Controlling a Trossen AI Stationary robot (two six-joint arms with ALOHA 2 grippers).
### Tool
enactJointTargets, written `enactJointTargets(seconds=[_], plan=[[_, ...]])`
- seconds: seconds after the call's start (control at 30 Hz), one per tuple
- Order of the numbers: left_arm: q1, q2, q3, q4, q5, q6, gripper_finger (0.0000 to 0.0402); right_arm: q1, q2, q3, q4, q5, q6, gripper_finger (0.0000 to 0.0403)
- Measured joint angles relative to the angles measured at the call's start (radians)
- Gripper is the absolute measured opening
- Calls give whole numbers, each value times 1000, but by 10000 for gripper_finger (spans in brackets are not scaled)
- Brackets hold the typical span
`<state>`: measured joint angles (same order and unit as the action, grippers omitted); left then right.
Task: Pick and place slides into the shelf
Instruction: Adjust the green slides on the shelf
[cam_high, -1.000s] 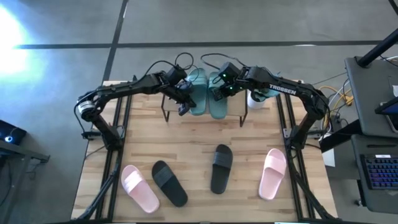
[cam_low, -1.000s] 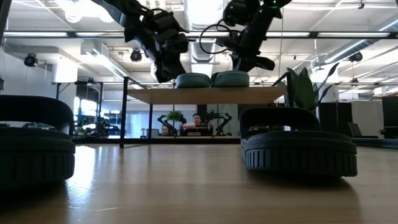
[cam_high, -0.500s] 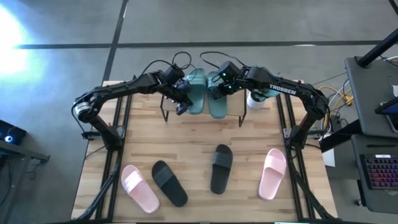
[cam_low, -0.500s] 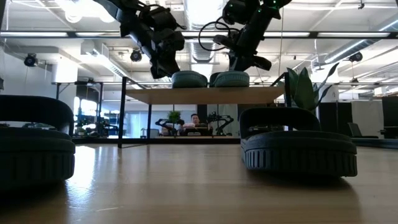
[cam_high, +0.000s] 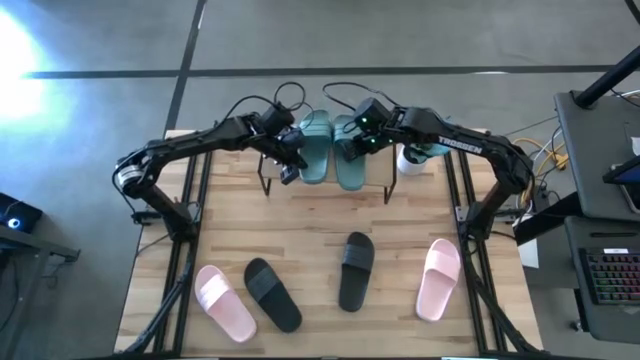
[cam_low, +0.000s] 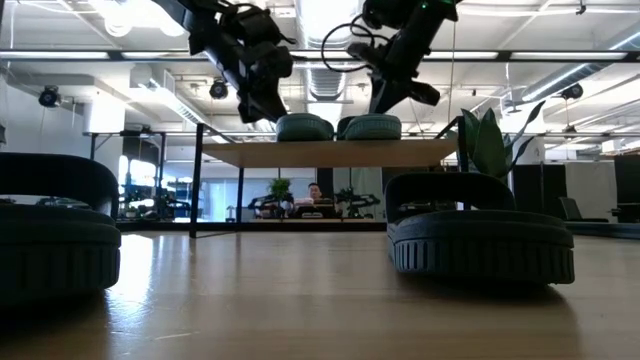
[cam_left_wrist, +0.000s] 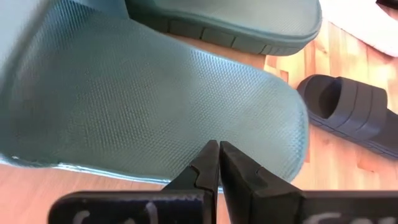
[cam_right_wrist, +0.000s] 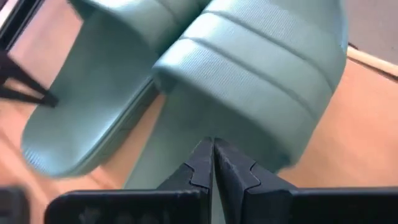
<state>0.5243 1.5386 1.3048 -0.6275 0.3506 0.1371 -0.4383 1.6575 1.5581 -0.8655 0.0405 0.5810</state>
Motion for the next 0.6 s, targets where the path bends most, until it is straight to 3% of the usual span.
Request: enactJointTargets(seconds=[0.2, 0.37, 0.6], plan=[[0, -4, 0, 1, 2, 0, 0, 31, -17, -4, -97, -92, 6, 9], [0, -4, 0, -5, 2, 0, 0, 97, -17, -30, -165, -36, 49, 9], [0, -4, 0, -11, 2, 5, 0, 153, -22, -30, -199, -56, 70, 9]])
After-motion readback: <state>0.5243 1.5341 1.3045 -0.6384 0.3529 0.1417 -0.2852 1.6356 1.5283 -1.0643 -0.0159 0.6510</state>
